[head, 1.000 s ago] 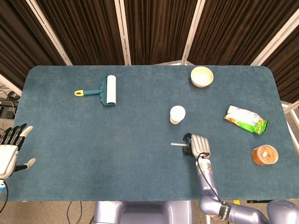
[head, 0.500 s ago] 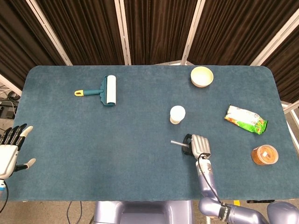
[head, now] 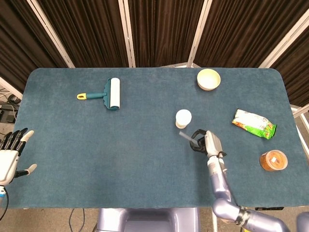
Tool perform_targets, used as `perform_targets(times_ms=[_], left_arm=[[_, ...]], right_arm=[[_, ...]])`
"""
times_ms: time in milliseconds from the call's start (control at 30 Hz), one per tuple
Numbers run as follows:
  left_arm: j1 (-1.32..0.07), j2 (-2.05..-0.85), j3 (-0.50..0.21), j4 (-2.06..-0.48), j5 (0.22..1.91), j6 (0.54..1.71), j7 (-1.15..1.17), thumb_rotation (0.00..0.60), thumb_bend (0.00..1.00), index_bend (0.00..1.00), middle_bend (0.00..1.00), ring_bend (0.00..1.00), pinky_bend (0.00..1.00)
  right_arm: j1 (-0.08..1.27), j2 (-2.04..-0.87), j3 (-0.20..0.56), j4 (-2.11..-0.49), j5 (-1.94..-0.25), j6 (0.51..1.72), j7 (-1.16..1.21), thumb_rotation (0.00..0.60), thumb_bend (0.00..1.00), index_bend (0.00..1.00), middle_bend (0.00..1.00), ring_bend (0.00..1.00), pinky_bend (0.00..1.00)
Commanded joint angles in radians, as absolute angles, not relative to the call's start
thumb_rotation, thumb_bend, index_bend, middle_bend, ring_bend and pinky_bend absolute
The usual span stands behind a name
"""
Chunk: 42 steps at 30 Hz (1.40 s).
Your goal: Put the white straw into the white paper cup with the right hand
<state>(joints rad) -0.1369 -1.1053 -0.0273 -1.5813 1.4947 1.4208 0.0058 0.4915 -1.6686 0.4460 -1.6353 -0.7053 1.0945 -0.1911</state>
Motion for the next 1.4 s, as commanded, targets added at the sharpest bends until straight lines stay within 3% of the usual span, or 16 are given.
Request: perform_targets(times_ms=[33,233,333,833,1400], left_arm=[[-0.137,-1.106,-0.027,-1.582,1.495,1.422,0.007,0.600,0.18,0.05,0.00,0.00,0.00],[-0.135,-1.110,-0.029,-1.580,1.495,1.427,0.010,0.600,0.18,0.05,0.00,0.00,0.00],[-0.135,-1.112,-0.029,-1.578,1.496,1.429,0.010,0.600,0.18,0.05,0.00,0.00,0.00],[-0.135,-1.116,-0.033,-1.575,1.491,1.430,0.005,0.600,0.18,0.05,0.00,0.00,0.00],[-0.137,-1.111,-0.031,-1.571,1.495,1.425,-0.009,0.600,0.18,0.05,0.00,0.00,0.00]], right_arm=[[0.439,-1.560,0.589,-1.770,-0.632,1.013,-0.008,0.600,0.39,0.59,1.00,0.91,0.87],[0.379,-1.493,0.773,-1.842,-0.585,0.903,0.291,0.600,0.39,0.59,1.00,0.91,0.86],[0.372,-1.517,0.808,-1.816,-0.608,0.893,0.386,0.600,0.39,0.59,1.00,0.91,0.85],[0.534,-1.724,0.857,-1.577,-0.719,0.927,0.620,0.600,0.39,0.60,1.00,0.91,0.84],[0.686,-1.821,0.791,-1.366,-0.658,0.879,0.607,0.600,0.39,0.60,1.00,0.91,0.84]])
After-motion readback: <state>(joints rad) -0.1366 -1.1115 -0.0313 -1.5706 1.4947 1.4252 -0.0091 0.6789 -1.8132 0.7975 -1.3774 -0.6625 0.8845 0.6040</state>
